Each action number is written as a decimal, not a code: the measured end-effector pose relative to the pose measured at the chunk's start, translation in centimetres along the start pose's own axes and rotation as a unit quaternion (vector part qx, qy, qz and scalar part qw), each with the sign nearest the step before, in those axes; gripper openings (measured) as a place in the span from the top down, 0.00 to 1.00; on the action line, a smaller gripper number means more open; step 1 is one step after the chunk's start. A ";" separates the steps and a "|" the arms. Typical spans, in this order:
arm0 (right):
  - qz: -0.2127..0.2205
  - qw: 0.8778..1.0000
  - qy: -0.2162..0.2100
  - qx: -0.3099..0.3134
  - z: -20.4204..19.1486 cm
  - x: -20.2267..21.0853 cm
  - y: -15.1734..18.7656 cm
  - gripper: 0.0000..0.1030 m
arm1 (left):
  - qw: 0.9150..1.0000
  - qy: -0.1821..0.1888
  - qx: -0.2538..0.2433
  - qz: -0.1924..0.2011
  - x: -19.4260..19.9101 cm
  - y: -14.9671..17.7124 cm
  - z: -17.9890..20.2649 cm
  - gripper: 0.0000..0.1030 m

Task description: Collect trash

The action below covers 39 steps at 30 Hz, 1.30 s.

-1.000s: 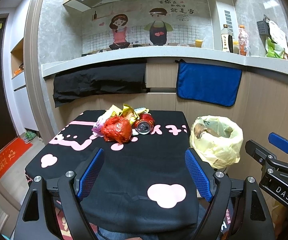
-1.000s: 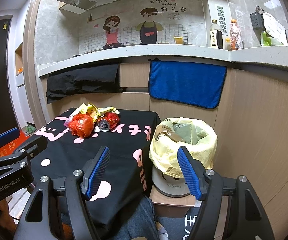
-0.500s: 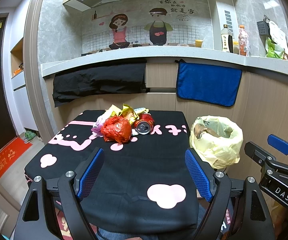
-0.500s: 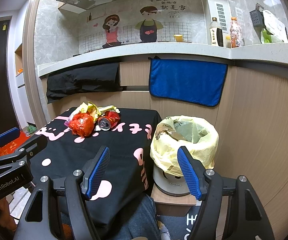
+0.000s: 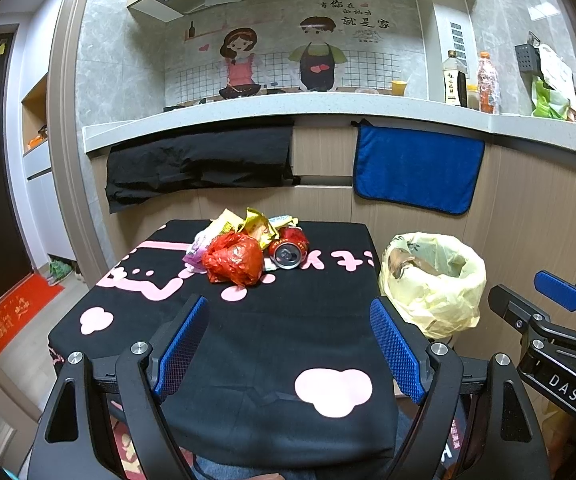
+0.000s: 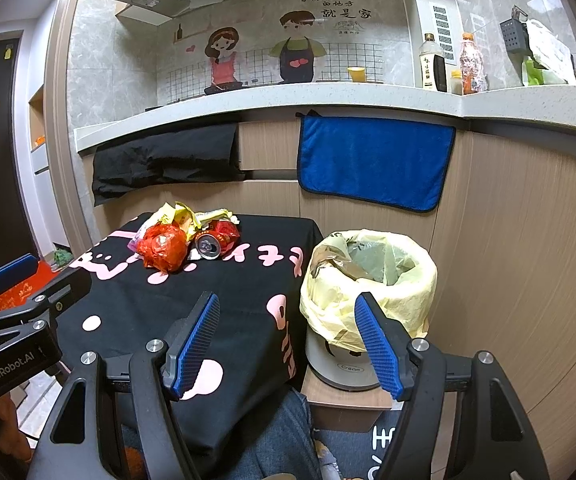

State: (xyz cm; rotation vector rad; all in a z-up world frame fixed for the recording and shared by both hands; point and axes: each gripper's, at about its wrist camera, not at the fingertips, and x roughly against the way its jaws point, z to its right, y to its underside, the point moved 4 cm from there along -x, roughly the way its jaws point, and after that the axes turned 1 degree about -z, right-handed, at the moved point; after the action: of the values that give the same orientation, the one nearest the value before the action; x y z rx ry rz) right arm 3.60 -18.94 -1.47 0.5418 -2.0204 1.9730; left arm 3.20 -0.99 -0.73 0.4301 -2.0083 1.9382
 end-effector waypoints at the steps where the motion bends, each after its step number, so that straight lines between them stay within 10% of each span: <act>1: 0.000 1.000 0.000 -0.001 0.0 0.0 -0.1 0.34 | 1.000 -0.001 0.000 0.000 0.1 0.0 -0.1 0.20; 39: -0.018 0.999 0.024 0.014 0.4 -5.8 -2.0 0.34 | 0.998 0.055 0.009 -0.034 -7.8 -1.7 -1.6 0.20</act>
State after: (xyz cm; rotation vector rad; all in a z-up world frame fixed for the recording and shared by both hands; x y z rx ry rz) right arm 9.69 -18.86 -2.21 0.5277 -1.9427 1.9772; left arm 10.96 0.50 -2.49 0.3821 -1.8848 1.8987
